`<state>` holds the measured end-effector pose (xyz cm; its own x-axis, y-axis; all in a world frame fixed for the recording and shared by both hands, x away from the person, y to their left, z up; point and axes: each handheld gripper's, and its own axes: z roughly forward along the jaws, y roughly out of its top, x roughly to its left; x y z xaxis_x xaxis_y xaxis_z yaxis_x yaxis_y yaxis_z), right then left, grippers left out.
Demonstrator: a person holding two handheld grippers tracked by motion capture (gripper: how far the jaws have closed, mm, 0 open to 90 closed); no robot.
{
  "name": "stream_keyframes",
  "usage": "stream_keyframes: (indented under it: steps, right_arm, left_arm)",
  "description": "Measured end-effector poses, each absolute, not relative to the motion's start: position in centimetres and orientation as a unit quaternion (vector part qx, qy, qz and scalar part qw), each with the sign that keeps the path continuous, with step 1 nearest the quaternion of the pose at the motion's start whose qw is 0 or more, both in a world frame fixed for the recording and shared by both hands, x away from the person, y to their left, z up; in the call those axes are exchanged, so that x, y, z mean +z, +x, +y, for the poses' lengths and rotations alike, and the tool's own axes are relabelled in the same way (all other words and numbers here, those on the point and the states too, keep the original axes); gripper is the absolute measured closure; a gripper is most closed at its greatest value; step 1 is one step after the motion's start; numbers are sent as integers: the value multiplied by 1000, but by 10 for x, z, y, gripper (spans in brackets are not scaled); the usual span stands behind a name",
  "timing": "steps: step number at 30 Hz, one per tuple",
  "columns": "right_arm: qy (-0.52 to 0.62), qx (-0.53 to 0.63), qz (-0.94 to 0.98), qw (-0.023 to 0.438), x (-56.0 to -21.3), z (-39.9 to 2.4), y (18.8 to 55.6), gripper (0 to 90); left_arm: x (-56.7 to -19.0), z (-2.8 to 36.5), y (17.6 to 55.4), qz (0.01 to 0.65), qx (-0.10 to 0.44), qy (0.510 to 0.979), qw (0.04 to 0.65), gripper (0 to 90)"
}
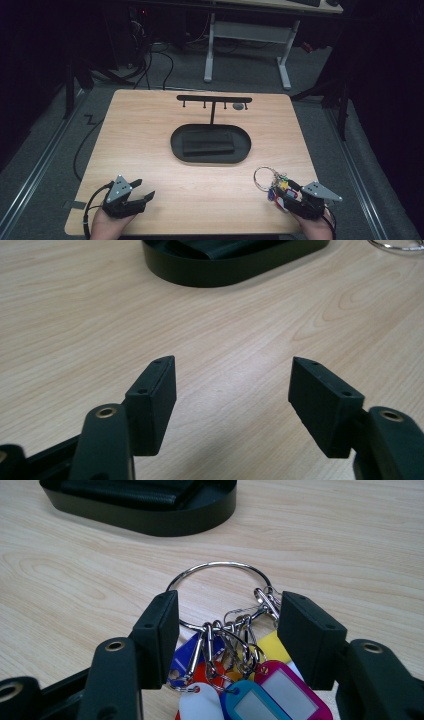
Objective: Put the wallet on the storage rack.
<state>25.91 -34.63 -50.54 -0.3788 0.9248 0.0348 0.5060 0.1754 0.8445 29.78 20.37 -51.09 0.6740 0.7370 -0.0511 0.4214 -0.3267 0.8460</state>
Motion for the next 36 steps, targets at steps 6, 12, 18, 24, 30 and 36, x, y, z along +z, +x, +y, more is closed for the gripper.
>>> stream_keyframes:
  steps: [6, 12, 18, 24, 30, 36]
  right_arm:
    - [484, 380, 745, 259, -498, -335, 264, 417]
    - [482, 354, 763, 246, -491, -328, 268, 415]
    - [482, 307, 790, 223, -489, -319, 276, 406]
    - [482, 270, 810, 195, -485, -311, 283, 405]
    - [462, 221, 843, 167, -479, -295, 299, 395]
    - [463, 190, 856, 131, -478, -285, 312, 380]
  left_arm:
    - [-509, 210, 295, 357, 180, 792, 461, 349]
    - [-504, 210, 293, 347, 197, 788, 469, 342]
    - [-508, 200, 295, 329, 193, 802, 460, 309]
    - [-510, 195, 295, 314, 195, 809, 457, 309]
    - [-511, 191, 297, 298, 195, 820, 448, 309]
    - [-508, 188, 297, 292, 192, 820, 453, 312]
